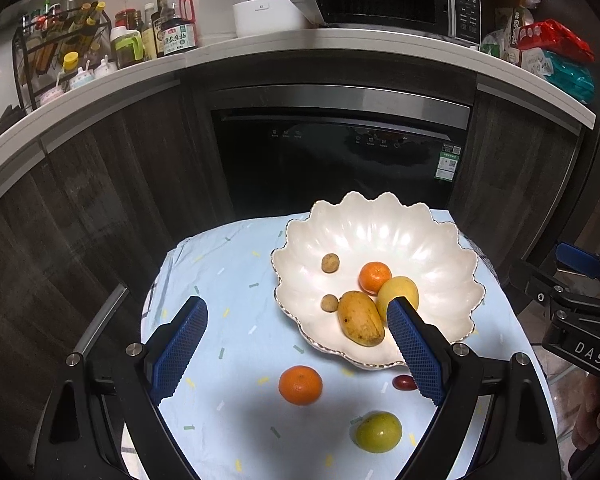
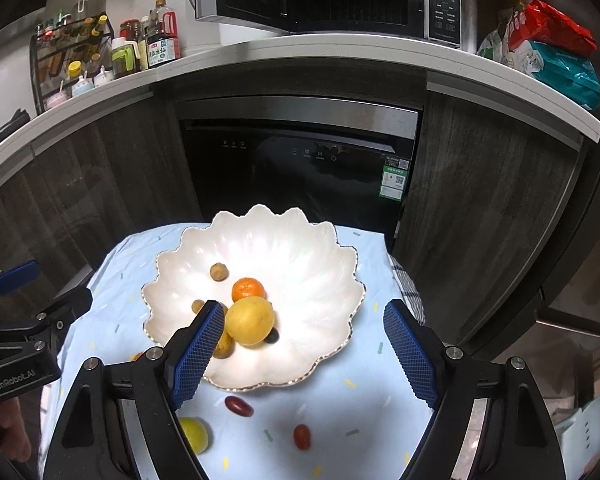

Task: Organize fruits
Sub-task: 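Withdraw both tools from the bowl toward the green fruit and red dates, then grasp the green fruit with the left tool while the right tool grasps a red date, then lift the green fruit and red date with both tools, then carry the green fruit and red date with both tools over the white bowl, then open both tools to drop the green fruit and red date into the bowl, then withdraw both tools from the bowl toward the mandarin and remaining red date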

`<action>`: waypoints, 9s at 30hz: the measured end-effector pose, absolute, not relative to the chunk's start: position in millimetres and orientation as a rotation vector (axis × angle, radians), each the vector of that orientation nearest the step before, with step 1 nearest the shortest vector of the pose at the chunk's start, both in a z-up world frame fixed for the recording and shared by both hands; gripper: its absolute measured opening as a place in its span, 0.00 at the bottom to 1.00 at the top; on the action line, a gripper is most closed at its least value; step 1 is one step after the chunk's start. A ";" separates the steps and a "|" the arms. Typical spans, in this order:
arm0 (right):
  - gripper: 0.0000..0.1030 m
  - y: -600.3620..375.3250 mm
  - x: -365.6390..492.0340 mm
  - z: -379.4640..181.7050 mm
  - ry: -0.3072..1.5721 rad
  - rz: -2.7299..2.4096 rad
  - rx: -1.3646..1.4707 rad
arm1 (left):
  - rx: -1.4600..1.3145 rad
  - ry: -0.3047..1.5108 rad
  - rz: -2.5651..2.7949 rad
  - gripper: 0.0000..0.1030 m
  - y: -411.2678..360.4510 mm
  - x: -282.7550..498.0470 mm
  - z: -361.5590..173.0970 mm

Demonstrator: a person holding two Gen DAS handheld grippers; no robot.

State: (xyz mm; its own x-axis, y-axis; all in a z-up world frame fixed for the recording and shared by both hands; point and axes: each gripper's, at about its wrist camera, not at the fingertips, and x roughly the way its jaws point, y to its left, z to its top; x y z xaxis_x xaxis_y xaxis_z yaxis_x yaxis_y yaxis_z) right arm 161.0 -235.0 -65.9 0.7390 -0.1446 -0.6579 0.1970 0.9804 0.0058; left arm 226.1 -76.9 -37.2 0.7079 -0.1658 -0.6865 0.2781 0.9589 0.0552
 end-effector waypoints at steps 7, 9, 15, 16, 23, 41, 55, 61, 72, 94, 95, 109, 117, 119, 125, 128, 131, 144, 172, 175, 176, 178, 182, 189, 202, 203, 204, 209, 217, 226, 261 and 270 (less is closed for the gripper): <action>0.80 -232.4 148.4 -69.9 0.713 -0.184 0.074 | 0.164 0.740 -0.246 0.89 -76.5 215.1 -37.8; 0.80 -232.4 146.6 -70.5 0.712 -0.184 0.072 | 0.166 0.741 -0.247 0.89 -76.8 211.4 -39.3; 0.80 -231.5 133.2 -76.1 0.704 -0.165 0.060 | 0.185 0.731 -0.246 0.89 -80.2 199.1 -44.6; 0.80 -231.7 131.3 -77.5 0.703 -0.162 0.058 | 0.185 0.729 -0.246 0.89 -80.9 197.0 -45.7; 0.80 -237.0 121.7 -85.8 0.706 -0.160 0.049 | 0.196 0.729 -0.260 0.89 -87.7 185.0 -54.4; 0.80 -239.9 109.7 -116.1 0.730 -0.138 0.008 | 0.238 0.732 -0.304 0.89 -97.3 163.7 -84.5; 0.80 -243.2 103.8 -152.5 0.773 -0.121 0.019 | 0.250 0.743 -0.337 0.89 -105.0 156.1 -115.4; 0.80 -242.5 103.5 -167.1 0.778 -0.105 0.018 | 0.256 0.748 -0.349 0.89 -107.7 154.7 -129.3; 0.80 -243.5 108.0 -192.4 0.812 -0.091 0.025 | 0.265 0.772 -0.377 0.89 -113.9 152.4 -159.4; 0.59 -237.0 123.2 -224.2 0.860 -0.040 0.025 | 0.285 0.822 -0.421 0.76 -125.2 157.9 -198.0; 0.58 -237.1 124.2 -225.2 0.865 -0.038 0.027 | 0.284 0.824 -0.422 0.74 -125.6 158.3 -199.1; 0.36 -233.4 130.6 -230.4 0.894 -0.019 0.025 | 0.260 0.875 -0.444 0.55 -127.7 164.0 -209.2; 0.19 -231.5 131.2 -231.3 0.896 -0.022 0.009 | 0.244 0.882 -0.458 0.47 -127.5 164.4 -209.8; 0.18 -231.3 131.1 -231.5 0.895 -0.023 0.007 | 0.237 0.883 -0.461 0.47 -127.0 164.5 -209.7; 0.18 -232.7 128.1 -230.3 0.893 -0.029 0.015 | 0.234 0.876 -0.468 0.47 -126.4 162.1 -207.0; 0.18 -232.5 126.1 -228.3 0.894 -0.030 0.019 | 0.234 0.871 -0.464 0.47 -126.0 161.2 -204.3; 0.18 -232.3 123.9 -224.5 0.892 -0.034 0.023 | 0.230 0.862 -0.463 0.47 -125.0 160.1 -200.0; 0.17 -228.5 115.1 -199.0 0.848 -0.045 0.023 | 0.218 0.817 -0.450 0.47 -119.0 156.3 -175.7; 0.17 -216.1 118.2 -135.0 0.726 -0.053 0.003 | 0.157 0.710 -0.388 0.47 -102.5 166.4 -113.7; 0.17 -217.2 120.3 -129.9 0.717 -0.058 0.006 | 0.157 0.700 -0.381 0.47 -102.4 171.2 -108.6; 0.17 -217.6 121.2 -128.8 0.716 -0.059 0.007 | 0.155 0.698 -0.378 0.47 -102.2 172.9 -107.0; 0.17 -217.9 123.0 -125.9 0.711 -0.062 0.007 | 0.150 0.692 -0.372 0.47 -101.0 175.2 -103.4; 0.17 -218.3 127.4 -119.7 0.699 -0.065 0.008 | 0.146 0.681 -0.364 0.47 -100.7 180.2 -97.0; 0.17 -220.1 135.9 -109.0 0.677 -0.074 0.014 | 0.143 0.669 -0.350 0.47 -100.4 190.8 -87.9; 0.17 -225.6 161.4 -99.9 0.665 -0.086 0.019 | 0.138 0.654 -0.339 0.47 -104.1 217.7 -79.6; 0.17 -226.5 164.6 -99.3 0.663 -0.088 0.019 | 0.137 0.655 -0.338 0.47 -104.6 220.6 -79.8; 0.17 -227.1 166.4 -99.1 0.662 -0.088 0.020 | 0.136 0.655 -0.336 0.47 -105.1 223.2 -79.5; 0.17 -231.1 179.0 -97.6 0.654 -0.097 0.024 | 0.131 0.657 -0.331 0.47 -106.6 236.7 -80.3; 0.17 -238.4 195.6 -101.4 0.657 -0.110 0.030 | 0.133 0.660 -0.330 0.47 -109.1 253.7 -82.4; 0.17 -248.0 213.6 -108.3 0.667 -0.128 0.042 | 0.138 0.682 -0.333 0.47 -115.7 274.9 -93.2; 0.77 -264.8 241.8 -120.1 0.699 -0.199 0.079 | 0.161 0.682 -0.288 0.83 -118.8 303.0 -98.5; 0.79 -259.7 233.5 -106.6 0.674 -0.203 0.074 | 0.141 0.668 -0.283 0.87 -110.7 296.5 -86.0</action>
